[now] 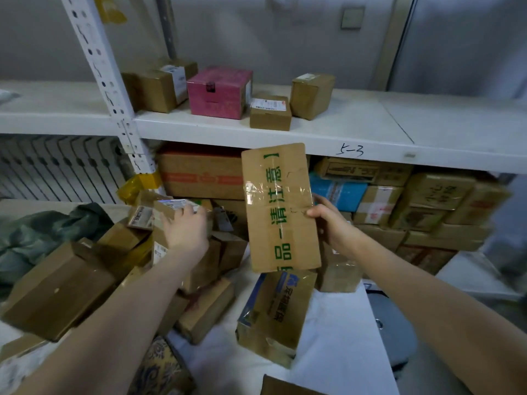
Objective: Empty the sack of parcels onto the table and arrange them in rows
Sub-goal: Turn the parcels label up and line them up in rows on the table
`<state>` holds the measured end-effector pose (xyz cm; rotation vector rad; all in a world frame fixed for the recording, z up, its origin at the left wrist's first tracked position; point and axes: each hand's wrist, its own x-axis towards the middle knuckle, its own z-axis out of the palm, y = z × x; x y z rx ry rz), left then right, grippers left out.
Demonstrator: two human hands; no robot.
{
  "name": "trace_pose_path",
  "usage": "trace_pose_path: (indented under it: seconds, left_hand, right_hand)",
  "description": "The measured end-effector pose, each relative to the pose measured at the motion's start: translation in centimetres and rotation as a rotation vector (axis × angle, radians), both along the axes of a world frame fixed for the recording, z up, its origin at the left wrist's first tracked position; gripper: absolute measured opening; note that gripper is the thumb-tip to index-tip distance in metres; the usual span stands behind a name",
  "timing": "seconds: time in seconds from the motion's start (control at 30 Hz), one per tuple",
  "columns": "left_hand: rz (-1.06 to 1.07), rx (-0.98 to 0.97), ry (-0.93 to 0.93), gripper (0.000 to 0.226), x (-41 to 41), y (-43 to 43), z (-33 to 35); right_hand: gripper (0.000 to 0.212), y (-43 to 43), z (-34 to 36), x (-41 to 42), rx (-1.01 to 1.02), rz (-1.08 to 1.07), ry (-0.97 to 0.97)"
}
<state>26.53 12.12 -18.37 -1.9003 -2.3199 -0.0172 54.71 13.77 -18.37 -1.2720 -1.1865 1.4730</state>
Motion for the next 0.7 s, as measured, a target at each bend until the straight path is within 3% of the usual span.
trace_pose_path:
  seconds: [0.1, 0.27, 0.43, 0.7]
  left_hand:
    - [0.041, -0.084, -0.029, 0.061, 1.3, 0.1, 0.0]
    - [0.065, -0.177, -0.034, 0.071, 1.8, 0.0, 0.2]
    - [0.156, -0.186, -0.047, 0.080, 1.0, -0.4, 0.4]
    - [0.343, -0.200, -0.221, 0.089, -1.2, -0.1, -0.5]
  right_hand:
    - [0.045, -1.7, 0.5, 1.5, -0.114, 0.048, 0.107]
    - [0.029, -3.1, 0.5, 2.4, -0.163, 0.012, 0.196]
    - [0.035, -3.4, -0.3, 1.8, -0.191, -0.038, 0.238]
    - [0.036, -3.3, -0.2, -1.0, -0.226, 0.027, 0.261]
